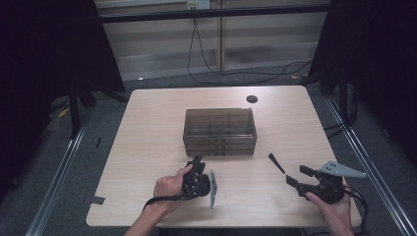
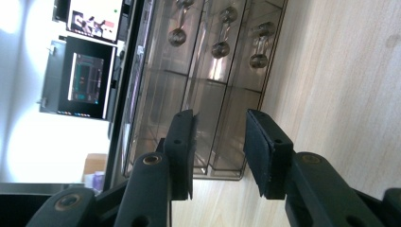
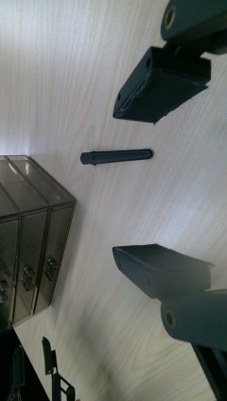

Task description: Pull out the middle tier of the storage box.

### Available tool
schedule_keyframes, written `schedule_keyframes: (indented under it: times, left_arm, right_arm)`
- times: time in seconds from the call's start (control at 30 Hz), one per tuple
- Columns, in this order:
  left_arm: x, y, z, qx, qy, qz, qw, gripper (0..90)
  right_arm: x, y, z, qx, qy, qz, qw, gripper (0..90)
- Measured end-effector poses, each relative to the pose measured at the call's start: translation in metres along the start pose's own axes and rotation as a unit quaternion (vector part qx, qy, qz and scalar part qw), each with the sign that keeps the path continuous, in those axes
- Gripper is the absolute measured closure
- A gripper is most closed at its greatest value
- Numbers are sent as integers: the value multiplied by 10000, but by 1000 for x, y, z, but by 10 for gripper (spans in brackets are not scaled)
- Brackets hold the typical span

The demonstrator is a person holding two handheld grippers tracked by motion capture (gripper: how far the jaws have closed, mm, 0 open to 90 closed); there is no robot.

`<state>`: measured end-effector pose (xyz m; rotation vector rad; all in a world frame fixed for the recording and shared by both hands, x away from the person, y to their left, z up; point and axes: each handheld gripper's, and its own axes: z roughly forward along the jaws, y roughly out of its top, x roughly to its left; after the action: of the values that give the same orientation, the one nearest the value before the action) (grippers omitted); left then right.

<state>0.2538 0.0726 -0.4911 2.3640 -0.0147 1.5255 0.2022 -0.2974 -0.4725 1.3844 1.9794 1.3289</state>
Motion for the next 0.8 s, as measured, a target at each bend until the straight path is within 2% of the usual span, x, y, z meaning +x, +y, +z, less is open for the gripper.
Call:
schedule_keyframes:
  times: [0.13, 0.23, 0.27, 0.3, 0.37, 0.43, 0.47, 0.5, 0.53, 0.67, 0.8]
  left_arm:
    - [-2, 4, 3, -7, 73, 32, 10000, 639]
    - [-2, 8, 6, -30, 39, 24, 10000, 659]
    - [-2, 11, 7, -16, 70, 139, 9999, 662]
    - [-2, 11, 7, -16, 70, 139, 9999, 665]
    - [-4, 15, 8, 14, 200, 455, 9988, 672]
    - [-5, 19, 9, 12, 185, 536, 9984, 681]
    - [-5, 22, 10, -10, 245, 632, 9977, 686]
    - [-6, 23, 11, -14, 250, 634, 9977, 686]
    - [-8, 25, 13, 6, 241, 745, 9969, 691]
    - [-8, 26, 17, 26, 176, 712, 9973, 699]
    - [-9, 26, 24, 121, 170, 844, 9962, 699]
  right_arm:
    - [0, 0, 0, 3, 11, 3, 10000, 287]
    - [0, 0, 0, 4, -2, -3, 10000, 287]
    - [0, 0, 0, 7, -3, -3, 10000, 287]
    - [0, 0, 0, 7, -3, -3, 10000, 287]
    - [0, 0, 0, 14, 0, -2, 10000, 288]
    - [0, 0, 0, 16, 0, -5, 10000, 288]
    - [0, 0, 0, 16, 15, -3, 10000, 289]
    - [0, 0, 0, 16, 15, -3, 10000, 289]
    - [0, 0, 0, 21, 7, 1, 10000, 289]
    - [0, 0, 0, 34, 25, 5, 10000, 290]
    - [0, 0, 1, 57, 14, -6, 10000, 290]
